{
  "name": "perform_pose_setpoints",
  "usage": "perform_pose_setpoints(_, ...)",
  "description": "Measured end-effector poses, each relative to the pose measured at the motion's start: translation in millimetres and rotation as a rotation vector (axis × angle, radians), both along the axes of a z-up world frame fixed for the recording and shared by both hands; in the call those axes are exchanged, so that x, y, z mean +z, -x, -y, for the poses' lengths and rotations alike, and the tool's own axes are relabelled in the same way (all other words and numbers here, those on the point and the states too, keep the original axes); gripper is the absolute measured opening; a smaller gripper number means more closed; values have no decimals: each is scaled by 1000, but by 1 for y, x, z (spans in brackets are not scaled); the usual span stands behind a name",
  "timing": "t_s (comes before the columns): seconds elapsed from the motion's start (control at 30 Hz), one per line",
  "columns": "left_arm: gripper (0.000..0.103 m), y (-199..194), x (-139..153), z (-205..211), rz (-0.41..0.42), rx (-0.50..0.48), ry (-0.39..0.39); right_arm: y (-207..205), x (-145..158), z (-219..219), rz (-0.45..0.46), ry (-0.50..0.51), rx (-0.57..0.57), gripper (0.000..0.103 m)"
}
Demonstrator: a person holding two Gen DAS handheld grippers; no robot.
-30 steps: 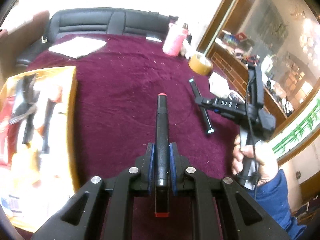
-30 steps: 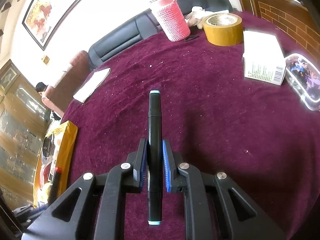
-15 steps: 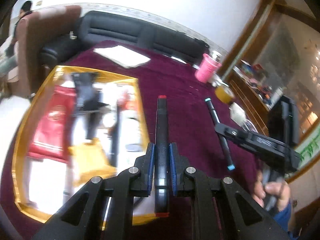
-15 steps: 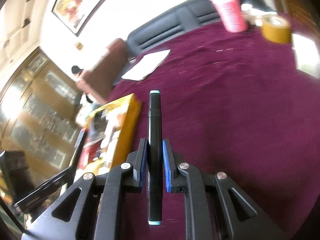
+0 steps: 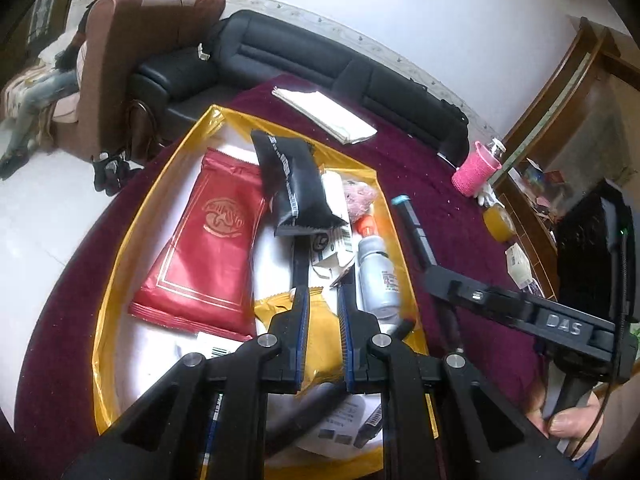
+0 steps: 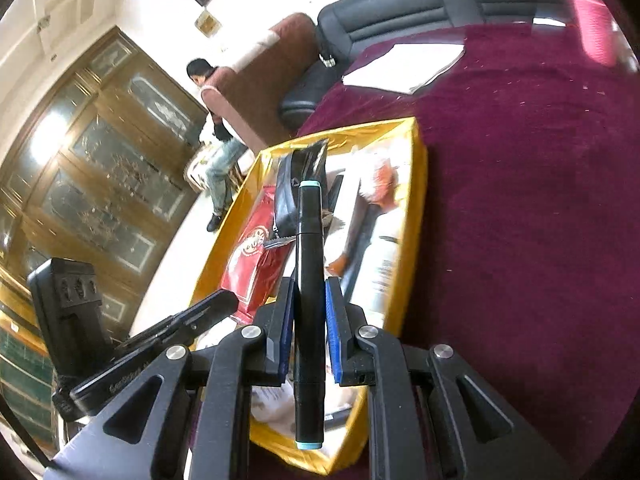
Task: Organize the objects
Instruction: 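Carry both markers over the tray with both grippers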
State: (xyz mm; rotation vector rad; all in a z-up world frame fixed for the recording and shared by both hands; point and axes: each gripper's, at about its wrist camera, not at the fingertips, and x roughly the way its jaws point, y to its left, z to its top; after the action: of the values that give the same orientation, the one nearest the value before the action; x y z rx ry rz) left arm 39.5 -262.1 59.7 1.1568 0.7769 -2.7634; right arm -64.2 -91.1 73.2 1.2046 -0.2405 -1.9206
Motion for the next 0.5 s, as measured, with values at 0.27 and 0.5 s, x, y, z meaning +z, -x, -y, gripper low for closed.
perform_pose_setpoints(0.27,12,1,-13,5,29,-2,26,10,-25,25,36,-69,-18,13)
perform_pose_setpoints(0.5,12,-6,-9,7,19,26,102,16,-36,54,41,-103,-23,12)
